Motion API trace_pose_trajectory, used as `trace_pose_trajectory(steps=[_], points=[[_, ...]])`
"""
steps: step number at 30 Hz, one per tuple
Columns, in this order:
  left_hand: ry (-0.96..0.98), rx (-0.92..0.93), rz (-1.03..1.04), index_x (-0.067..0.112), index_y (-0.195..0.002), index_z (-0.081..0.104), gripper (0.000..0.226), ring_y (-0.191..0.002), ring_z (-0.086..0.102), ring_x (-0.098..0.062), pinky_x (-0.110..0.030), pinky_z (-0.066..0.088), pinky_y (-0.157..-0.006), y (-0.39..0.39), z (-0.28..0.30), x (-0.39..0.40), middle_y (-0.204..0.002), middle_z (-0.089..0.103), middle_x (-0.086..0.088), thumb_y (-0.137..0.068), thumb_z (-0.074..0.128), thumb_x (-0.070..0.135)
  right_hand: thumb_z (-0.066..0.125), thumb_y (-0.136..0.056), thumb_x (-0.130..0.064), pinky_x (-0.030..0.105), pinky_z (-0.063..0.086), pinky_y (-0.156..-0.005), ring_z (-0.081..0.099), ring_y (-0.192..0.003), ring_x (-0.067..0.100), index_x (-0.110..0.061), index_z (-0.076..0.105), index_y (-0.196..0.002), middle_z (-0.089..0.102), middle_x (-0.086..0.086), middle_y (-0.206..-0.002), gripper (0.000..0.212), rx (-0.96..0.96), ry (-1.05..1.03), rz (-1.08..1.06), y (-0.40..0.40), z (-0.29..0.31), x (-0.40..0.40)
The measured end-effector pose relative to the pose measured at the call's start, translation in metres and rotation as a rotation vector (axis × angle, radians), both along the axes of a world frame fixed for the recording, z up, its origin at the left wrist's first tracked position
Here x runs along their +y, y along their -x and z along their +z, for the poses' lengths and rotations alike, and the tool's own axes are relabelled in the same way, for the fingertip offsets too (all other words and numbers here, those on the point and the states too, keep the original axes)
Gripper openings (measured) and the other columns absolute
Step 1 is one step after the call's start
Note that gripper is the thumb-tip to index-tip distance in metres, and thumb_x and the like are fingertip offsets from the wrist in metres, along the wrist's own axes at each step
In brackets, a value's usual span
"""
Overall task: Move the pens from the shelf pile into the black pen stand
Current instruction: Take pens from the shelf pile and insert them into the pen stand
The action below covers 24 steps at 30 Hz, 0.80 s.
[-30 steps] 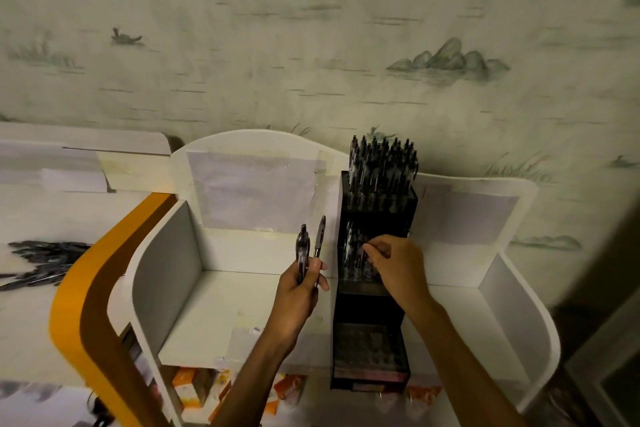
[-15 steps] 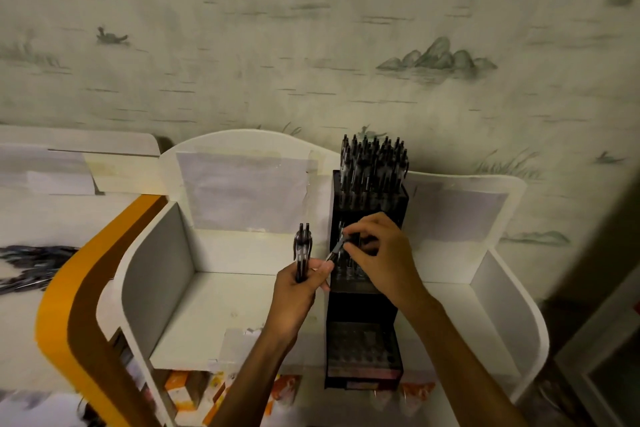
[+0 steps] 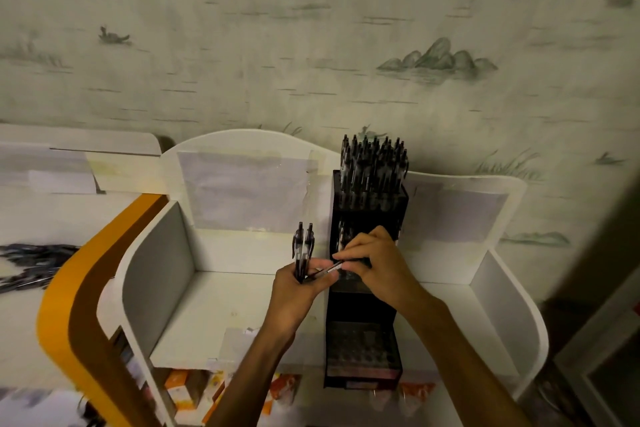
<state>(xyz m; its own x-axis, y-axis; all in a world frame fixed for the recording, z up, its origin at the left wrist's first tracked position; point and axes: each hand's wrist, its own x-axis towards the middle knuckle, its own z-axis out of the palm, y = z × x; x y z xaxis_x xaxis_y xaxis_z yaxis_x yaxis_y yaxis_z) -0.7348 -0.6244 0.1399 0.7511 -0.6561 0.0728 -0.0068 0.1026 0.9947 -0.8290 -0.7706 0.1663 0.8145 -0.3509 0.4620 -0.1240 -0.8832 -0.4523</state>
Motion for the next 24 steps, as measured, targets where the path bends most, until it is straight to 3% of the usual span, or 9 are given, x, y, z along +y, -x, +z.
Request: trace_pose_trajectory(steps=[2, 7, 9, 14, 20, 24], points=[[-0.018, -0.012, 0.013, 0.014, -0.096, 0.076, 0.013, -0.051, 0.057, 0.003, -0.007, 0.042, -0.05, 0.001, 0.0, 0.0, -0.067, 0.069, 0.013, -0.084, 0.078, 0.011, 0.071, -0.085, -0.016, 0.012, 0.029, -0.08, 0.038, -0.091, 0.009, -0.022, 0.077, -0.103, 0.059, -0.013, -0.09, 0.019, -0.006, 0.022, -0.012, 0.004, -0.002, -0.005], [-0.101, -0.033, 0.075, 0.027, -0.1, 0.072, 0.01, -0.058, 0.054, 0.0, -0.019, 0.042, -0.059, -0.007, -0.004, 0.001, -0.069, 0.06, 0.008, -0.092, 0.068, 0.023, 0.065, -0.091, -0.013, 0.014, 0.032, -0.082, 0.045, -0.091, 0.012, -0.021, 0.073, -0.098, 0.055, -0.012, -0.089, 0.013, -0.043, -0.044, -0.115, 0.015, -0.002, -0.025], [-0.097, -0.024, 0.069, 0.023, -0.1, 0.072, 0.011, -0.055, 0.048, -0.002, -0.019, 0.038, -0.056, -0.01, -0.007, 0.002, -0.066, 0.055, 0.007, -0.096, 0.063, 0.028, 0.063, -0.091, -0.01, 0.021, 0.041, -0.081, 0.053, -0.09, 0.012, -0.019, 0.068, -0.098, 0.056, -0.013, -0.09, 0.013, -0.143, -0.134, -0.143, 0.018, 0.0, -0.029], [-0.063, 0.007, 0.031, 0.007, -0.102, 0.068, 0.027, -0.048, 0.037, -0.004, -0.017, 0.03, -0.045, -0.011, -0.007, 0.0, -0.066, 0.047, -0.002, -0.102, 0.052, 0.028, 0.063, -0.093, -0.011, 0.006, 0.048, -0.071, 0.058, -0.082, -0.013, -0.019, 0.062, -0.103, 0.06, -0.018, -0.089, 0.012, -0.275, -0.312, -0.217, 0.02, 0.005, -0.024], [-0.025, 0.021, 0.004, 0.002, -0.103, 0.067, 0.028, -0.046, 0.034, -0.006, -0.017, 0.028, -0.043, -0.008, -0.006, 0.001, -0.065, 0.044, -0.005, -0.102, 0.051, 0.024, 0.072, -0.086, -0.01, 0.007, 0.052, -0.068, 0.065, -0.071, -0.002, -0.01, 0.07, -0.094, 0.068, -0.008, -0.079, 0.008, -0.318, -0.258, -0.258, 0.012, -0.009, -0.023], [-0.015, 0.03, 0.012, -0.002, -0.103, 0.066, 0.028, -0.045, 0.033, -0.005, -0.016, 0.027, -0.042, -0.009, -0.007, 0.004, -0.064, 0.043, -0.005, -0.102, 0.052, 0.023, 0.073, -0.086, -0.01, 0.004, 0.049, -0.069, 0.062, -0.068, -0.004, -0.009, 0.073, -0.093, 0.07, -0.004, -0.079, 0.008, -0.309, -0.215, -0.254, 0.005, -0.017, -0.025]])
